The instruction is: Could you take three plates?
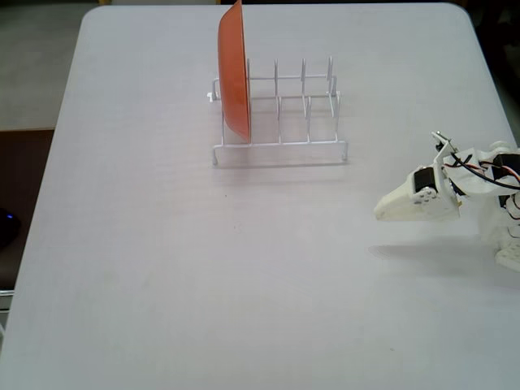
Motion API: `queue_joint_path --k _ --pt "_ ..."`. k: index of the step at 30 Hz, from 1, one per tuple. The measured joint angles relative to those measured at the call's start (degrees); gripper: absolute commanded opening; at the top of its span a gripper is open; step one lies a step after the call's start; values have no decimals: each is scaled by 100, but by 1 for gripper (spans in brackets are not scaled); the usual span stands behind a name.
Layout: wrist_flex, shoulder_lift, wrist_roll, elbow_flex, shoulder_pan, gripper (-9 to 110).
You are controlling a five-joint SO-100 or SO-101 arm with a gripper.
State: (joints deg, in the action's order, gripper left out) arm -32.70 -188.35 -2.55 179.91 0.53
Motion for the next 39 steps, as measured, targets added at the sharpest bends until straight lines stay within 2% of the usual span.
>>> queue_joint_path --k 7,39 --pt "-325 0 0 0 0 0" --pt "-369 0 -79 0 0 0"
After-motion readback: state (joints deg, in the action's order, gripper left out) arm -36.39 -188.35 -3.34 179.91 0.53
